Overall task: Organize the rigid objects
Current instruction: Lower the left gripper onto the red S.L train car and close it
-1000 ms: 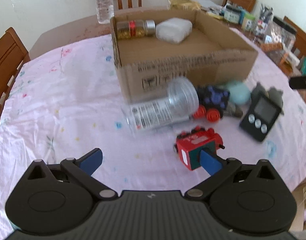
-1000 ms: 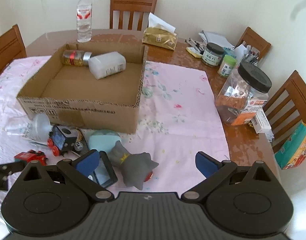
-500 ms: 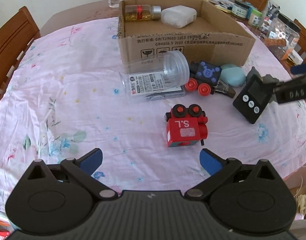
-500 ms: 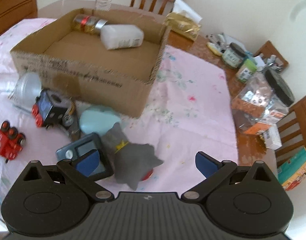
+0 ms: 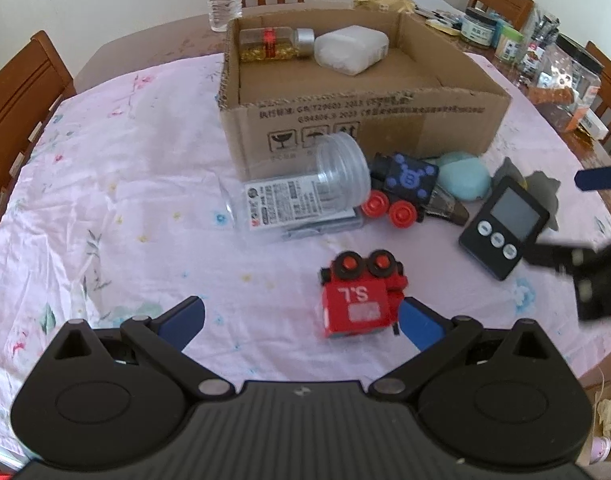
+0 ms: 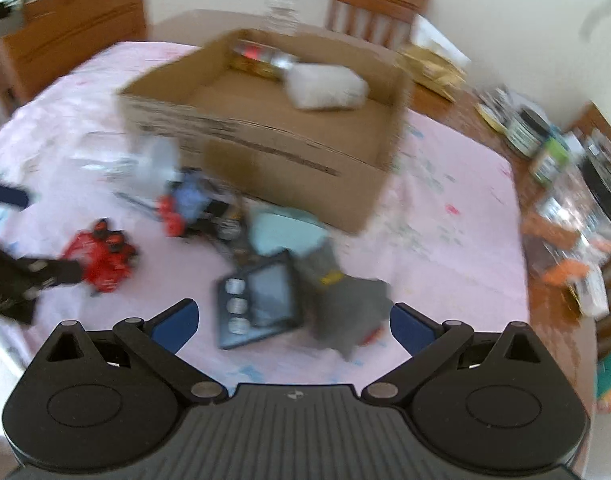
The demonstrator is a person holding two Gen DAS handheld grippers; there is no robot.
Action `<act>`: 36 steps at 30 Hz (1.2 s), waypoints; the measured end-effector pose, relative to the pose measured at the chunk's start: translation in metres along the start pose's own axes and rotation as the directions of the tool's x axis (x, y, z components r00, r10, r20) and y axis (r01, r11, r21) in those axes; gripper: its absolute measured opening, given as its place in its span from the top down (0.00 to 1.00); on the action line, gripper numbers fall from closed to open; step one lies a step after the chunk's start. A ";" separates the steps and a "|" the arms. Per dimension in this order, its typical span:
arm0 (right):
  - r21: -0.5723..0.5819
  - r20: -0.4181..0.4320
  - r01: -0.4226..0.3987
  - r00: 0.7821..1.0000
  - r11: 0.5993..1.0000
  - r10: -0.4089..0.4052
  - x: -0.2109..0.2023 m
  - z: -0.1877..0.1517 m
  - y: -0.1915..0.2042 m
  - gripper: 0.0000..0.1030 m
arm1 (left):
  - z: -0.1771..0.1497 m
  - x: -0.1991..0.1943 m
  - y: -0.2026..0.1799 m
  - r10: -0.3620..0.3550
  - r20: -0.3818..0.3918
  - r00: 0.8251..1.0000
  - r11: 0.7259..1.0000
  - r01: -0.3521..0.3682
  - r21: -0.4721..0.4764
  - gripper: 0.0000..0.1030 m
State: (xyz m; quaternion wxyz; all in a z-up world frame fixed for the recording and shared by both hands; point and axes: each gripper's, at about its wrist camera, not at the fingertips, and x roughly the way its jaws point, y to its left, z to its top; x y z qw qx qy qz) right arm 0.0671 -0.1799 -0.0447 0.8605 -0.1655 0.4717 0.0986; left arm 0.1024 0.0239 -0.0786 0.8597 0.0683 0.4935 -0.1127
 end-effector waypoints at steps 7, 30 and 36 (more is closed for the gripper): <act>-0.136 -0.018 0.012 1.000 0.991 -0.015 0.024 0.005 0.043 0.00 | 0.002 -0.002 0.022 0.036 -0.001 0.999 0.999 -0.036 -0.036 0.00; 0.036 -0.102 -0.131 0.986 0.991 0.134 0.045 -0.020 0.040 0.00 | 0.007 0.022 -0.004 -0.121 0.005 0.993 0.992 0.121 0.036 0.01; 0.041 -0.069 -0.130 0.989 0.991 0.133 0.042 -0.026 0.038 0.00 | -0.002 0.035 -0.001 -0.097 -0.026 0.995 0.995 0.097 0.035 0.01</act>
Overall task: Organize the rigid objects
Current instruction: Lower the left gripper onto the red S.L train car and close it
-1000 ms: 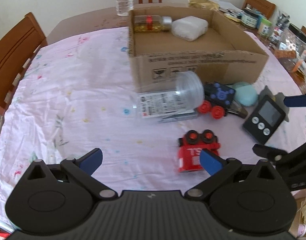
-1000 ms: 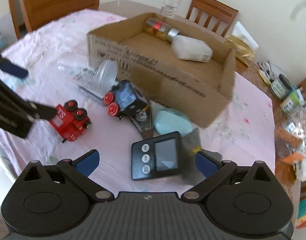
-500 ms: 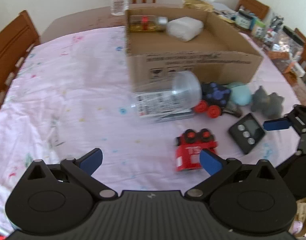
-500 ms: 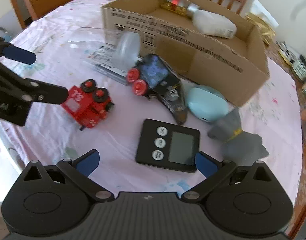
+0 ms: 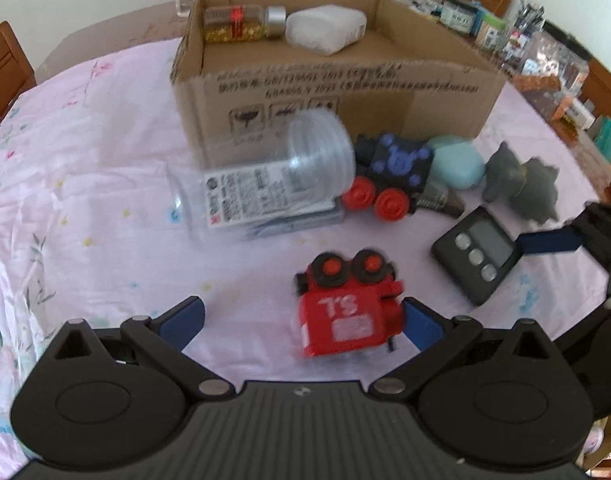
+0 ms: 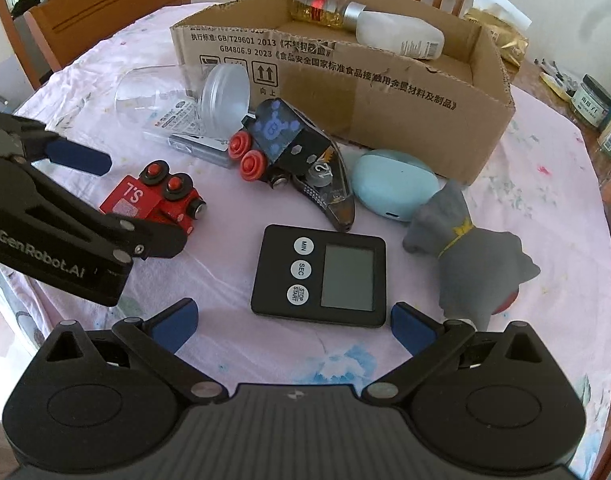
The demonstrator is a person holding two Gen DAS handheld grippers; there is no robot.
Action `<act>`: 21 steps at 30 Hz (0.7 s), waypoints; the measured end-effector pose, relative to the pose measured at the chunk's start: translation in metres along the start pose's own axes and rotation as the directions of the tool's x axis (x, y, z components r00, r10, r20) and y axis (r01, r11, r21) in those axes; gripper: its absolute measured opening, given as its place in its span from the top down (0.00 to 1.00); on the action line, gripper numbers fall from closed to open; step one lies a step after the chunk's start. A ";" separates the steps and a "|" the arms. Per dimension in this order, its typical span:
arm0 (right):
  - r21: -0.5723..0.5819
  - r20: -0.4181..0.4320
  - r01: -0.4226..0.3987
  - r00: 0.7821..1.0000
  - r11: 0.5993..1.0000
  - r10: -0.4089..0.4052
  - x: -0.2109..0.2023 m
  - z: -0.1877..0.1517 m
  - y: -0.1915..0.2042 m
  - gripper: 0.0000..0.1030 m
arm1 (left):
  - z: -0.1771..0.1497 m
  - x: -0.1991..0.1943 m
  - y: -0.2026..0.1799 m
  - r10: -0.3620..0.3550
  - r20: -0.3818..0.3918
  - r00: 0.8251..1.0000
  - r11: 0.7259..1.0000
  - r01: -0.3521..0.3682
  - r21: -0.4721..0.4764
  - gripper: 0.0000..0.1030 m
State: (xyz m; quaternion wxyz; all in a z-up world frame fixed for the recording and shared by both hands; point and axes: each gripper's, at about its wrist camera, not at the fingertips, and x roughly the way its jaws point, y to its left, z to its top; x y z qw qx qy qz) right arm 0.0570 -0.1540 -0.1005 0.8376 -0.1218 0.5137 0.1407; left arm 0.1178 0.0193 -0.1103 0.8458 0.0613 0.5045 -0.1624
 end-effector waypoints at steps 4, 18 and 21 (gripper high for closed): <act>0.000 -0.001 -0.001 1.000 1.000 0.001 -0.001 -0.002 -0.001 0.00 | -0.008 -0.004 0.009 0.038 0.005 0.999 0.999 -0.038 0.038 0.00; 0.014 0.010 0.006 1.000 1.000 -0.006 -0.001 -0.002 0.000 0.00 | -0.012 -0.006 0.018 0.022 0.035 0.999 0.996 -0.025 0.082 0.00; 0.015 0.014 0.006 1.000 1.000 -0.006 -0.001 -0.003 0.000 0.00 | -0.006 -0.002 0.015 0.008 0.026 1.000 0.994 -0.011 0.108 0.00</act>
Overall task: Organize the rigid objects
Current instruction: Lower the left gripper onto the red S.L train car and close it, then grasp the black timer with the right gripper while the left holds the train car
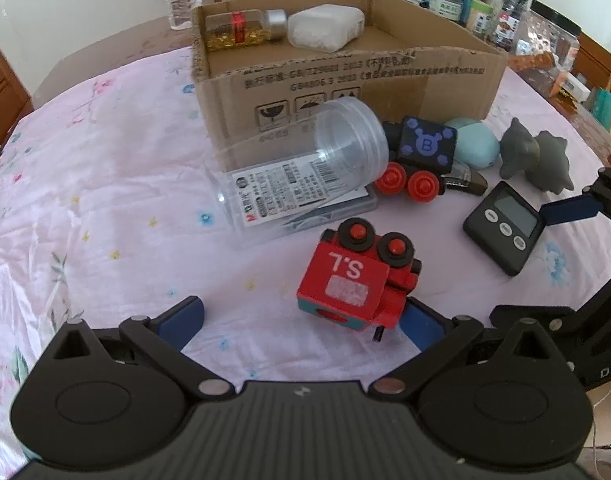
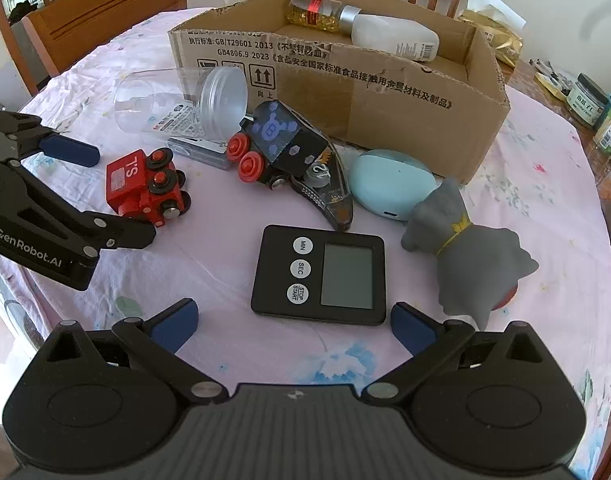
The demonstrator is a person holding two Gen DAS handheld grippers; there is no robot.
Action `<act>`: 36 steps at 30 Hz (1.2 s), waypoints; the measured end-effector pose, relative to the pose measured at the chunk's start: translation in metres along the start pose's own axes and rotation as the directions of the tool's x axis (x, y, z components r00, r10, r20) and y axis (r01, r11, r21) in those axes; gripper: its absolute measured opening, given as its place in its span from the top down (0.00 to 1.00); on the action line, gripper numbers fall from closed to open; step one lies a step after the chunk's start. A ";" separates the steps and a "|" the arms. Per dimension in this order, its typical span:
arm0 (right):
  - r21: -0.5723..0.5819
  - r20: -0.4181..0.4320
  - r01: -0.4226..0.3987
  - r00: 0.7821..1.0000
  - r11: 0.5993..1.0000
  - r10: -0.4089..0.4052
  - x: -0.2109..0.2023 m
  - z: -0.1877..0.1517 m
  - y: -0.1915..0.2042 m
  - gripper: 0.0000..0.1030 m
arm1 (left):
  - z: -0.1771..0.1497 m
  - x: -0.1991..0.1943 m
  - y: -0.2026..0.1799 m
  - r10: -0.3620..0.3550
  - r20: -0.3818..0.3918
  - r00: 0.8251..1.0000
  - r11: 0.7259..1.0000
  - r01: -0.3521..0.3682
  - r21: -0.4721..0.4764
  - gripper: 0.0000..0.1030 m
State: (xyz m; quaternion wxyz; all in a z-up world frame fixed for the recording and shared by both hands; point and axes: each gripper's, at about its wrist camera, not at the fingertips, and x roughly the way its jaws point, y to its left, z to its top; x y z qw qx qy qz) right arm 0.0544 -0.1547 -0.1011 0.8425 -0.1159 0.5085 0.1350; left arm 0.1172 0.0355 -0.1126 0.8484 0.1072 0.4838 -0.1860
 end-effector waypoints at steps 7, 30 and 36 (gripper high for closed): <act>-0.002 0.003 -0.001 1.000 1.000 0.001 -0.001 -0.001 0.000 0.00 | 0.005 0.006 -0.015 -0.084 0.014 0.996 0.989 0.082 0.120 0.02; 0.016 0.016 0.008 1.000 1.000 -0.008 0.005 0.008 0.002 0.00 | -0.001 -0.012 0.007 -0.060 0.045 0.997 0.993 0.055 0.105 0.51; 0.032 0.014 0.018 1.000 0.999 -0.018 0.012 0.022 0.002 0.01 | -0.002 -0.012 0.011 -0.056 0.043 0.998 0.995 0.052 0.089 0.50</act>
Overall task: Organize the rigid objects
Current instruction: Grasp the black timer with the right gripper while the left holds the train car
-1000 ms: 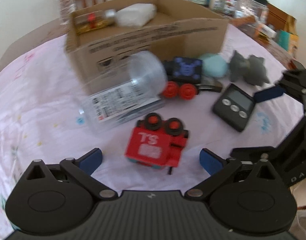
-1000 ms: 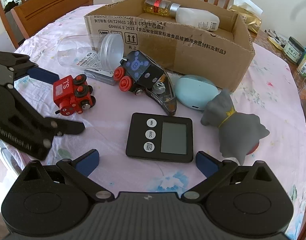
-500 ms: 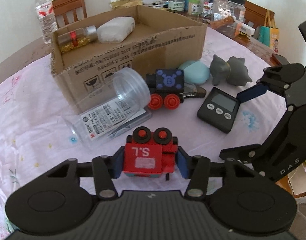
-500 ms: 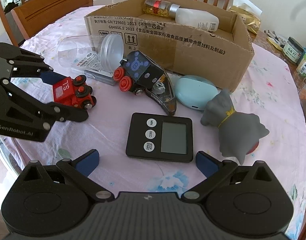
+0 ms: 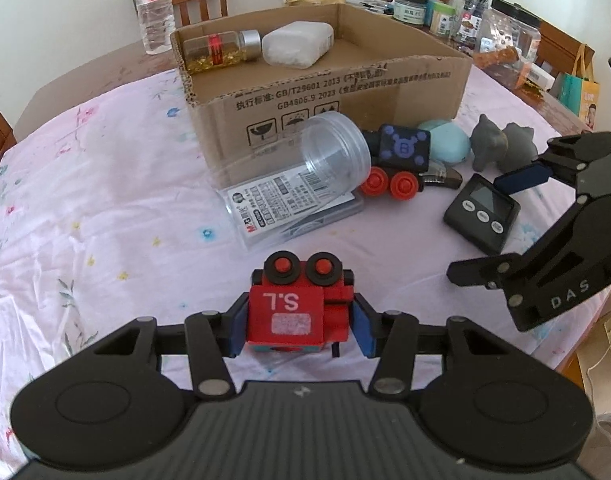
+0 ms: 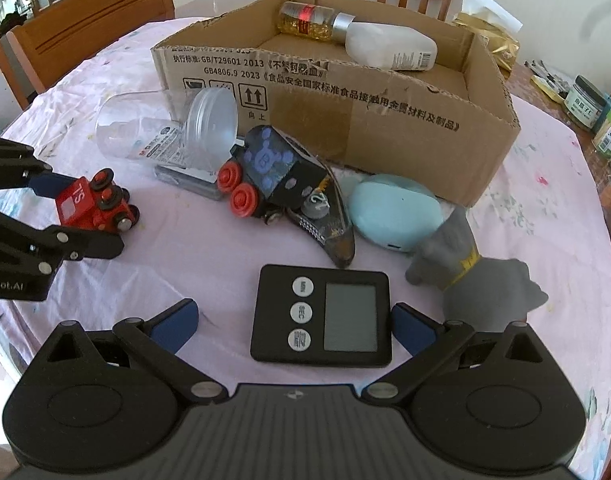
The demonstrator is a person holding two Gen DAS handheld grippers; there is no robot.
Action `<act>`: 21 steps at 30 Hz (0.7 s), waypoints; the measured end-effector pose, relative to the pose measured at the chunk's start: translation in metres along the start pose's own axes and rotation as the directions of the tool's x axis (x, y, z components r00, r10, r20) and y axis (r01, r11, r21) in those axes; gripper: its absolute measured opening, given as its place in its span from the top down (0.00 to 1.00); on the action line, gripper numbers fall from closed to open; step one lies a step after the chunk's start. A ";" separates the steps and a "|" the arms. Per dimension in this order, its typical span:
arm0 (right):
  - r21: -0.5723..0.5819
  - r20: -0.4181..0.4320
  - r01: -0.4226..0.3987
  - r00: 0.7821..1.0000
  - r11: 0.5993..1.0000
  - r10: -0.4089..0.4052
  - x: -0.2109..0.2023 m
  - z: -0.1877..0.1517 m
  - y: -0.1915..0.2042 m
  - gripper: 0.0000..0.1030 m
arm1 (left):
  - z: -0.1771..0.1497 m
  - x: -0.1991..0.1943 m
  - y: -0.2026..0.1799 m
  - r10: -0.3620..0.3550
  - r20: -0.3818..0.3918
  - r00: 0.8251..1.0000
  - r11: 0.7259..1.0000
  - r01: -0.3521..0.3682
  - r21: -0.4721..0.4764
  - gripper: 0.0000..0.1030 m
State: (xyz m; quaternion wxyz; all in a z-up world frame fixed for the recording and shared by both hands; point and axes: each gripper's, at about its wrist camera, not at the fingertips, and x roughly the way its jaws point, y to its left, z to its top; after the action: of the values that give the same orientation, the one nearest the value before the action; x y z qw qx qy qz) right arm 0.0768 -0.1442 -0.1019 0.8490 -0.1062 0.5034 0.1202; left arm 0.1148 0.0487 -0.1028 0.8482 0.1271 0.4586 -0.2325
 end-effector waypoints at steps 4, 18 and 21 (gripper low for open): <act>0.012 0.012 0.009 1.000 1.000 -0.009 -0.004 0.002 -0.002 0.16 | -0.002 0.000 0.000 -0.002 0.005 1.000 1.000 0.002 -0.002 0.50; 0.003 0.005 0.023 1.000 1.000 -0.023 -0.010 0.002 -0.005 0.28 | 0.005 0.001 0.000 -0.017 -0.022 1.000 0.999 0.018 0.036 0.51; -0.015 -0.001 0.017 1.000 1.000 -0.017 -0.015 0.002 -0.005 0.28 | 0.005 -0.002 -0.002 -0.022 -0.033 0.999 0.998 0.024 0.051 0.51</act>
State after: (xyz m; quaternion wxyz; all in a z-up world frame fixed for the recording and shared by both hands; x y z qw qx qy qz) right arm 0.0736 -0.1495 -0.0876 0.8488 -0.1169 0.5023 0.1163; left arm 0.1166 0.0457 -0.0980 0.8344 0.1474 0.4675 -0.2520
